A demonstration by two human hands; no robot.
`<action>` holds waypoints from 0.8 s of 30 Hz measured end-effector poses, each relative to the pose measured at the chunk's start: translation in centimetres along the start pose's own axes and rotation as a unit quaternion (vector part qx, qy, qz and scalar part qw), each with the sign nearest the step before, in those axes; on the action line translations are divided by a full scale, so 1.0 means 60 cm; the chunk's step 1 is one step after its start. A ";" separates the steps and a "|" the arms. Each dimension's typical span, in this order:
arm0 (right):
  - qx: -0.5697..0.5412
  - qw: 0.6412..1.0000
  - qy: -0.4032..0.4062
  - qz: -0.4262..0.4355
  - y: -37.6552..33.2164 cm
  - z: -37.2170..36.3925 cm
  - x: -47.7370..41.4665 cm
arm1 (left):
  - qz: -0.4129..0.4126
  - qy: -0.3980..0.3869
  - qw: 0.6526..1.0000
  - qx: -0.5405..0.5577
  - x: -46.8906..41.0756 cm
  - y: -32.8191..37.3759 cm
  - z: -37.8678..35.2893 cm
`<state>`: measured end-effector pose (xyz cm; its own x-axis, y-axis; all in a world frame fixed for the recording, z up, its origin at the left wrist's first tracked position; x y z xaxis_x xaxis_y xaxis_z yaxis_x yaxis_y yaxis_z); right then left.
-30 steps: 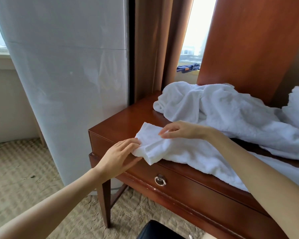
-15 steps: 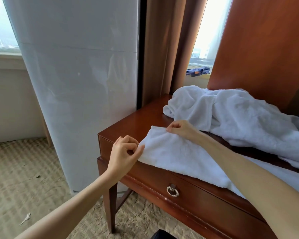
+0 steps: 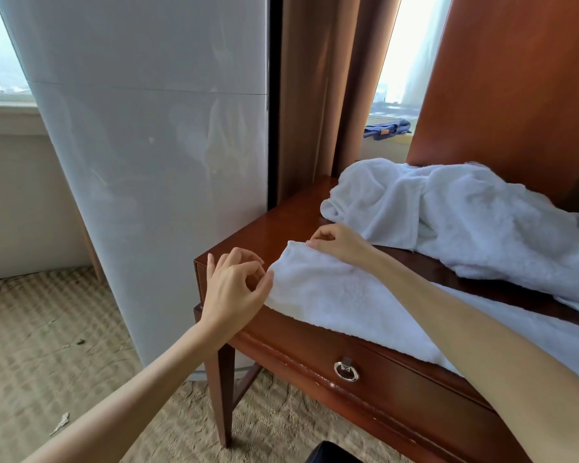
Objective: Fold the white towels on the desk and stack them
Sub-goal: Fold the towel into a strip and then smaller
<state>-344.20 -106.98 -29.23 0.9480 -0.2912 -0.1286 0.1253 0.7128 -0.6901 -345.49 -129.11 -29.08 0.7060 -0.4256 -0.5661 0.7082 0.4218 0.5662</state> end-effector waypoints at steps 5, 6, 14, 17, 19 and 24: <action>0.072 0.996 0.029 -0.033 0.016 -0.011 -0.003 | 0.017 -0.039 0.996 -0.083 0.006 -0.006 -0.005; 0.090 0.994 0.050 -0.046 0.023 -0.012 -0.001 | 0.034 -0.053 0.993 -0.102 0.006 -0.011 -0.009; 0.027 0.997 0.034 -0.059 0.035 0.004 0.003 | -0.075 -0.219 0.964 -0.128 0.003 0.115 -0.141; 0.049 0.995 -0.041 -0.072 0.057 0.027 0.029 | -0.063 -0.306 0.932 -0.184 0.005 0.102 -0.198; 0.045 0.992 -0.069 -0.091 0.083 0.058 0.060 | -0.078 -0.332 0.917 -0.207 -0.009 0.087 -0.206; 0.013 0.992 -0.020 -0.122 0.165 0.166 0.161 | -0.114 -0.395 0.868 -0.278 -0.050 0.063 -0.206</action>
<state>-330.89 -96.38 -30.23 0.8993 -0.4318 0.0692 0.3598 0.6407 -0.6782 -344.88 -116.36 -32.65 0.4804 -0.8729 0.0856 0.8764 0.4816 -0.0071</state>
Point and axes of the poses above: each hand's wrist, its own x-axis away from the middle knuckle, its own z-axis out of the back of the hand, y = z × x, the point moved 10 cm from there along -x, towards the middle knuckle
